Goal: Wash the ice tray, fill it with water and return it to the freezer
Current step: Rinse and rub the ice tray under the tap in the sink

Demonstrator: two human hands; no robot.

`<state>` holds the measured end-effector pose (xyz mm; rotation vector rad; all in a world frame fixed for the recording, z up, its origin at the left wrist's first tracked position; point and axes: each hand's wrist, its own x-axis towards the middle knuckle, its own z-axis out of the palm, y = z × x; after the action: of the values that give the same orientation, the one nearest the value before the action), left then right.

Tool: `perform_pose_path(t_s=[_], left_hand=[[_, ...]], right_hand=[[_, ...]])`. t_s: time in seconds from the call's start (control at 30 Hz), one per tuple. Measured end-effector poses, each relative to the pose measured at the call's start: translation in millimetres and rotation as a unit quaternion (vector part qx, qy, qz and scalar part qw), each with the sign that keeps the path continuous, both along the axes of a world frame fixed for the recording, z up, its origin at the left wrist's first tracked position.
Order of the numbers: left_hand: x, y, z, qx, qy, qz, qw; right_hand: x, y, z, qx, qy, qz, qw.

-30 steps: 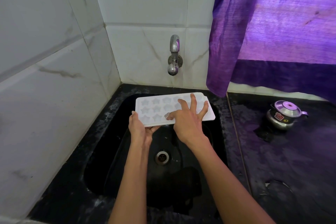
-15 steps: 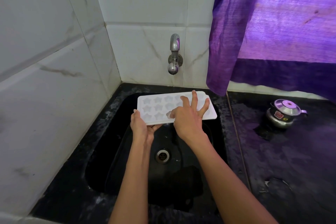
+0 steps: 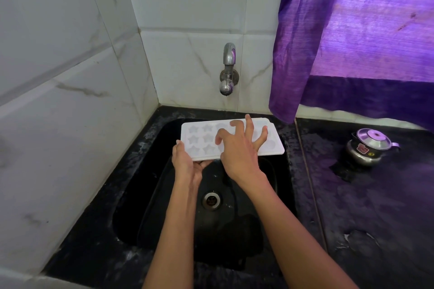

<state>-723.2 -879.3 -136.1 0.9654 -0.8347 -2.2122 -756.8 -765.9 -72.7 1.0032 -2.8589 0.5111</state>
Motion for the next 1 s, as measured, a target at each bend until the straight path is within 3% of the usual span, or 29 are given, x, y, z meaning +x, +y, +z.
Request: perform_pose_path(t_s=[0.47, 1.0], left_hand=[[2, 9, 0, 0.000, 0.008, 0.004, 1.000], [2, 6, -4, 0.010, 0.016, 0.004, 1.000]], right_hand=[[10, -4, -2, 0.097, 0.004, 0.058, 0.994], [12, -8, -2, 0.110, 0.030, 0.054, 0.992]])
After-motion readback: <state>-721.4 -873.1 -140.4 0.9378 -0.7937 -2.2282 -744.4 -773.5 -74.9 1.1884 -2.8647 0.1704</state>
